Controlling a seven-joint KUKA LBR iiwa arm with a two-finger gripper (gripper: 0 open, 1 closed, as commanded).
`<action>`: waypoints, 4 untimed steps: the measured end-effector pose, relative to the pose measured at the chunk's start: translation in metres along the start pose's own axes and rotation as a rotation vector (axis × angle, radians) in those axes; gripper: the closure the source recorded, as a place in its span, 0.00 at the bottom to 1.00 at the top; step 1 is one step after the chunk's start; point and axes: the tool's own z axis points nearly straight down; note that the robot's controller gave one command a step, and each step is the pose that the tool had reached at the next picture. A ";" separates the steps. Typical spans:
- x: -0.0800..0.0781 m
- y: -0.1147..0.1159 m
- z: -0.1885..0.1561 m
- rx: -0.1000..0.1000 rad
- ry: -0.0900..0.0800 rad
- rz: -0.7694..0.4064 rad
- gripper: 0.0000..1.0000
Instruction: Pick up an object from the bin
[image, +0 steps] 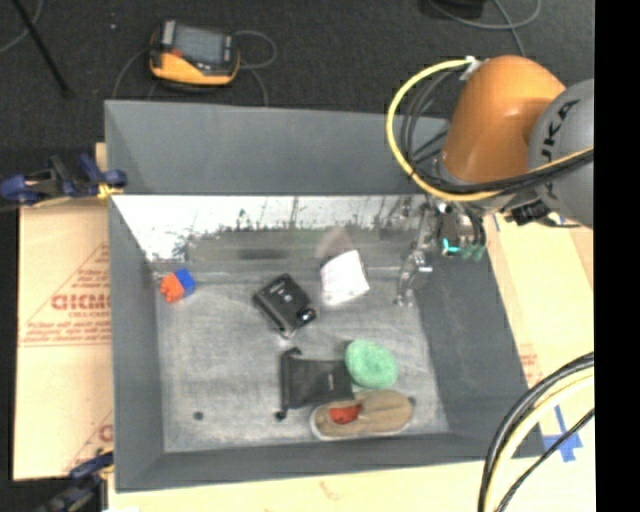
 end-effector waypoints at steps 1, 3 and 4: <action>0.003 0.020 0.051 0.001 -0.006 -0.015 0.00; 0.051 0.013 0.085 -0.003 0.003 0.178 0.00; 0.088 0.015 0.080 -0.001 0.003 -0.088 0.00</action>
Offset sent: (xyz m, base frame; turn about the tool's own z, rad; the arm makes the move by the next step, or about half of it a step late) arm -0.0828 0.0246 -0.0956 0.2014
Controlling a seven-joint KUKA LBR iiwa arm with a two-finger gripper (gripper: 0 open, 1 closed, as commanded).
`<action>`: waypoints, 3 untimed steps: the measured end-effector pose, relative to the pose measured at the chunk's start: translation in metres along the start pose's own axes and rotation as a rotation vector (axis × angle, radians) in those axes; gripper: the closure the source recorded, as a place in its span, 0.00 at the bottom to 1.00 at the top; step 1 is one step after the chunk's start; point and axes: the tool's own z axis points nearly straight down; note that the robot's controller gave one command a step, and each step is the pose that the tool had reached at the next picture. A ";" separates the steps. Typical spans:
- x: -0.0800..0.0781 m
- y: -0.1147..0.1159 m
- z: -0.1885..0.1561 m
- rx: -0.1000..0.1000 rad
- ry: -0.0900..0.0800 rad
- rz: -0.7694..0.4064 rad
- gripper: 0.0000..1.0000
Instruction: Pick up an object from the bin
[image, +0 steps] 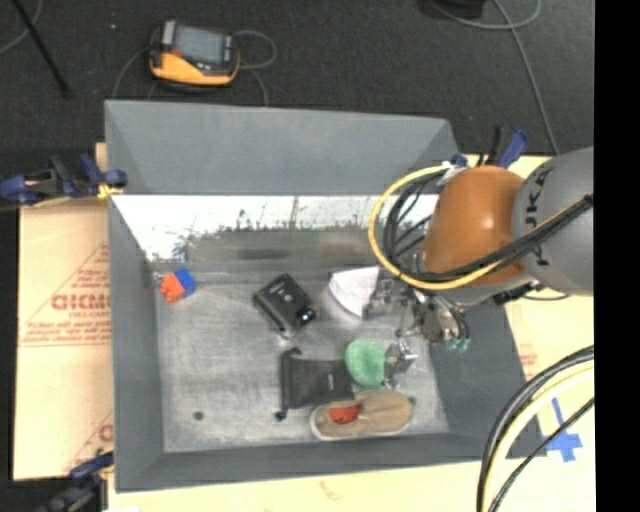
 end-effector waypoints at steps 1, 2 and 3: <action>0.025 -0.036 0.047 -0.007 0.006 0.124 1.00; 0.025 -0.036 0.047 -0.006 0.006 0.124 1.00; 0.016 -0.043 -0.089 0.000 -0.003 0.169 1.00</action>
Offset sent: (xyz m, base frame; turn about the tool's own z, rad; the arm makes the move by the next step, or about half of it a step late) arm 0.0000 0.0000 0.0000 0.0000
